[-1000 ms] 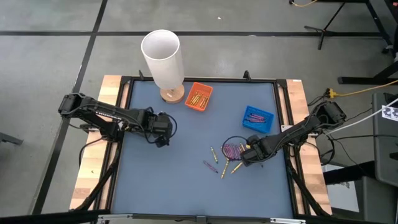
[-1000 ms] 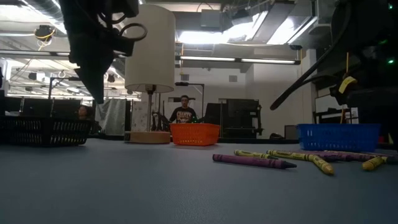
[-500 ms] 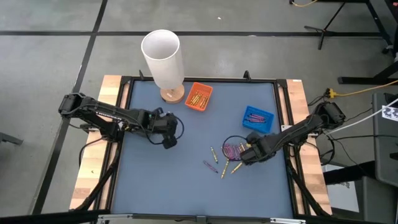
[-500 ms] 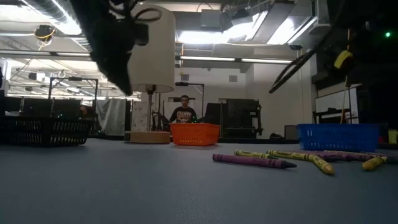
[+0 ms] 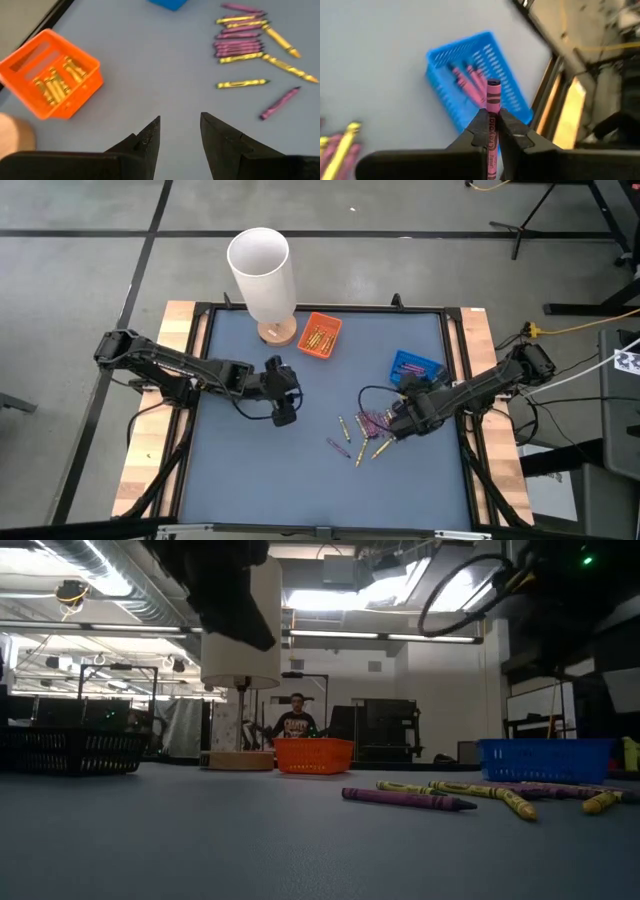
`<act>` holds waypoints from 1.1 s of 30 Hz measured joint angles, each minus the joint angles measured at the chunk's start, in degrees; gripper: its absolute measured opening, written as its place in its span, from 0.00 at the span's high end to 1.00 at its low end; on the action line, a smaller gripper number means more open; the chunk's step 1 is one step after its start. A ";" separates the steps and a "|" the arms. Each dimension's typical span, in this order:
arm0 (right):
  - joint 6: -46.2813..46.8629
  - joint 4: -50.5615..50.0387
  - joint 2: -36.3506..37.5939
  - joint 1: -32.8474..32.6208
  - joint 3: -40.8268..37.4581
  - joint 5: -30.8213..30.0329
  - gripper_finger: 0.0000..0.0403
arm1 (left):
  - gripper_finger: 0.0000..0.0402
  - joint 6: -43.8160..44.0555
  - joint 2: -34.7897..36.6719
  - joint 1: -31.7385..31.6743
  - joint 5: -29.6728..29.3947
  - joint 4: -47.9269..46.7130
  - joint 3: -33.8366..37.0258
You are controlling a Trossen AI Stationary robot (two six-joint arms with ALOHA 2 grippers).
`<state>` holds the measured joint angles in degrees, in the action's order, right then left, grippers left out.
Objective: Sort crayons
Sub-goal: Put the violet crayon into the blue basket
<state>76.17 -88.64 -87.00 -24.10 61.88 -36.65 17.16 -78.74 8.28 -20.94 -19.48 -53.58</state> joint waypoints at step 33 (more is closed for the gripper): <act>-21.21 5.29 0.02 14.76 -1.98 -7.29 0.76 | 0.69 -10.23 -18.62 6.96 9.86 32.06 0.02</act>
<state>54.96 -83.35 -86.98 -9.34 59.90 -43.94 6.92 -97.36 15.25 -11.07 12.57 -53.56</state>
